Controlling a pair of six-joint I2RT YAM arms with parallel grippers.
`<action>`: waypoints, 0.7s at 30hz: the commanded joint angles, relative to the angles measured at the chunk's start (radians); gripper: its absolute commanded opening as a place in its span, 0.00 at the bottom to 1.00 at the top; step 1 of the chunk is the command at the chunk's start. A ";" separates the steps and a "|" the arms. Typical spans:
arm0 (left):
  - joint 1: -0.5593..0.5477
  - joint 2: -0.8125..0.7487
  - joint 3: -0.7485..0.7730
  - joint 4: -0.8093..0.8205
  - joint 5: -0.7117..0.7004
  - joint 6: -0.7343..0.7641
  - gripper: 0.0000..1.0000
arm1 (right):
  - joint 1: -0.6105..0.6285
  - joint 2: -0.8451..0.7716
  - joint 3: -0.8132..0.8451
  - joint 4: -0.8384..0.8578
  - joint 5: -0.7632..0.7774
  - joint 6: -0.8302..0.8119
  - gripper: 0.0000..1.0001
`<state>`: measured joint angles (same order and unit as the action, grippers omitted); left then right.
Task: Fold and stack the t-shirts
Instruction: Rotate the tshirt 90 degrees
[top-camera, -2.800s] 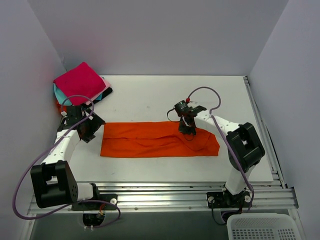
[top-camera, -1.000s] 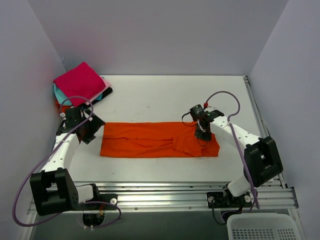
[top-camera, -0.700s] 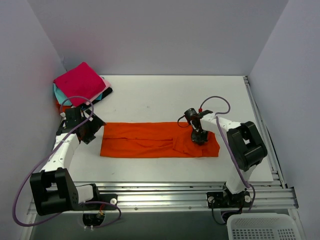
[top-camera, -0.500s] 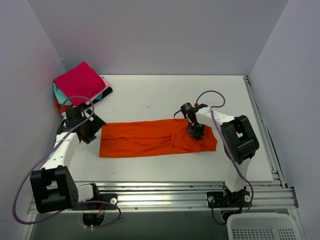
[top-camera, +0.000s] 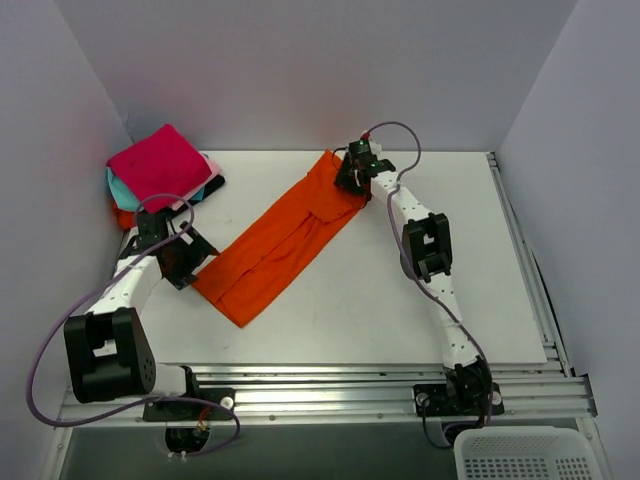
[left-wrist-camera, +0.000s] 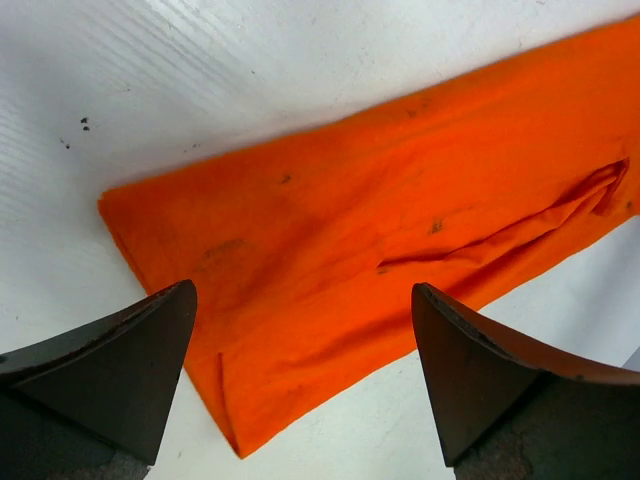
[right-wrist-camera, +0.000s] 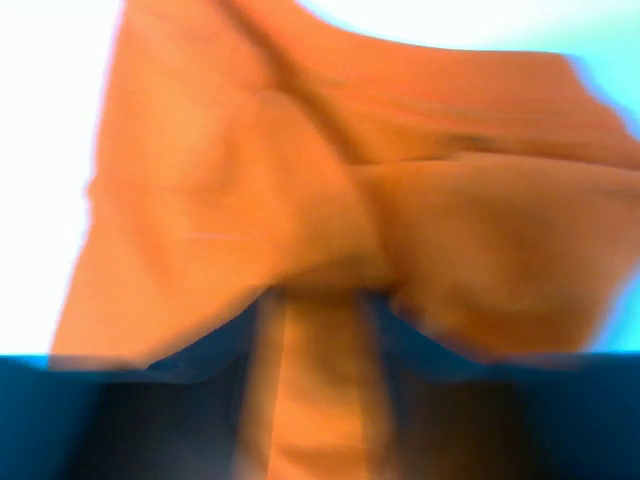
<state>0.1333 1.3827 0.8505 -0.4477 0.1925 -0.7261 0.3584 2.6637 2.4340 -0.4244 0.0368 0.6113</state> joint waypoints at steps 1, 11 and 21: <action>0.006 0.022 0.062 0.009 0.028 0.045 0.98 | 0.022 0.010 0.016 0.324 -0.252 0.034 0.99; 0.002 0.053 0.096 0.100 0.110 -0.006 0.98 | 0.010 -0.569 -0.415 0.328 -0.058 -0.051 1.00; -0.011 -0.020 0.127 0.121 0.108 -0.029 0.98 | 0.173 -0.993 -0.874 -0.028 0.069 0.085 1.00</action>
<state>0.1295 1.4200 0.9569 -0.3737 0.2844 -0.7387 0.4175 1.6630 1.6661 -0.2527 0.0654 0.6277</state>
